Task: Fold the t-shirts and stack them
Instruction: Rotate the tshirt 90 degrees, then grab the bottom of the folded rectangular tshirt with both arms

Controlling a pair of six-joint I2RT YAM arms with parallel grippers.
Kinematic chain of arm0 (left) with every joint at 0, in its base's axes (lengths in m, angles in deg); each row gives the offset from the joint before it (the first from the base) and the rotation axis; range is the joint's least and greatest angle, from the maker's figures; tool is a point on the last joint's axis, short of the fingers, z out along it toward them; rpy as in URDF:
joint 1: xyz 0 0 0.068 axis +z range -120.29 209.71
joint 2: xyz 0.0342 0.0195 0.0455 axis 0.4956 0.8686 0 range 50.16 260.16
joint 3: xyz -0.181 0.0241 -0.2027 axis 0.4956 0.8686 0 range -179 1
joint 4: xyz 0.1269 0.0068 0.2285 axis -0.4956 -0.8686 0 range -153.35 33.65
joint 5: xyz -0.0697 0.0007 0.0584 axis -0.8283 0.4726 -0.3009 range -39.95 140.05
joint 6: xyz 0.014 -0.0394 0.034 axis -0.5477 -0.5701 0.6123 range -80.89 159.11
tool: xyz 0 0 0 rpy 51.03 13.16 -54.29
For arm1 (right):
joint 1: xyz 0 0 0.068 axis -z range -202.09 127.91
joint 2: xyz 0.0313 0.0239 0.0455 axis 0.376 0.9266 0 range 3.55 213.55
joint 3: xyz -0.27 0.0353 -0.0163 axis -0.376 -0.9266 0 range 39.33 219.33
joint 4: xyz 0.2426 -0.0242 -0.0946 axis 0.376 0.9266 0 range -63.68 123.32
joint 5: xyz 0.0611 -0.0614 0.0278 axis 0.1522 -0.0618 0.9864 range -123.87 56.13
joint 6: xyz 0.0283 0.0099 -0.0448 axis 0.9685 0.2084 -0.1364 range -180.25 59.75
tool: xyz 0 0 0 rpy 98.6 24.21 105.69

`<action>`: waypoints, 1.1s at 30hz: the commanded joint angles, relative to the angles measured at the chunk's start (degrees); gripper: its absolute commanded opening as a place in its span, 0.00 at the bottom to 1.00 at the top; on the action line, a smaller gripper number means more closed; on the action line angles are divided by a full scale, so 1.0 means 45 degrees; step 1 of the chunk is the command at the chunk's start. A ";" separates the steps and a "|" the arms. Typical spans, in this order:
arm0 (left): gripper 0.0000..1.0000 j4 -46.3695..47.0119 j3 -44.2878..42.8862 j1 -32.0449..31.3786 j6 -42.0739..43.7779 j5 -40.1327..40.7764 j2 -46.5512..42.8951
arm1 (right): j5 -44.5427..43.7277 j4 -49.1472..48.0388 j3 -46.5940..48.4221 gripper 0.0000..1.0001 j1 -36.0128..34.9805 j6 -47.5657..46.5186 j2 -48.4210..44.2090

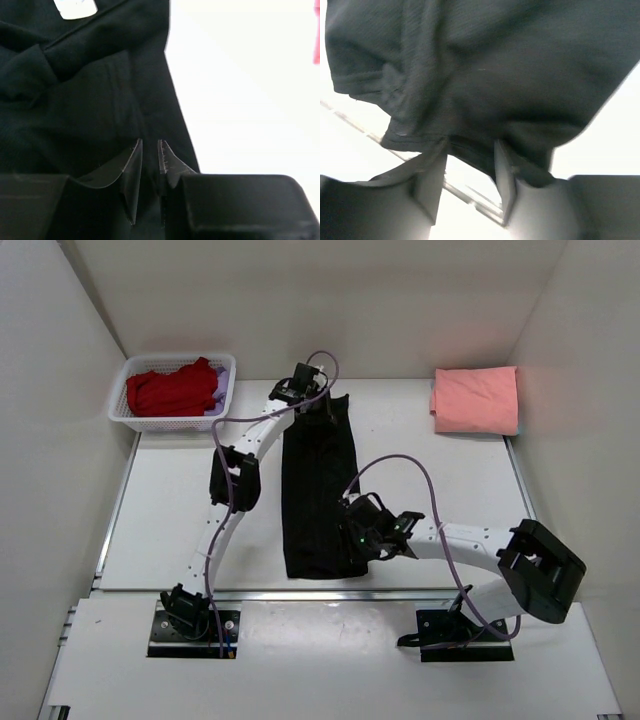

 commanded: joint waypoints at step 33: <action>0.49 0.3388 2.5965 -0.4817 -0.4287 0.0951 -1.9951 | 0.1015 0.4320 0.0301 0.53 0.2758 -0.0585 -0.1964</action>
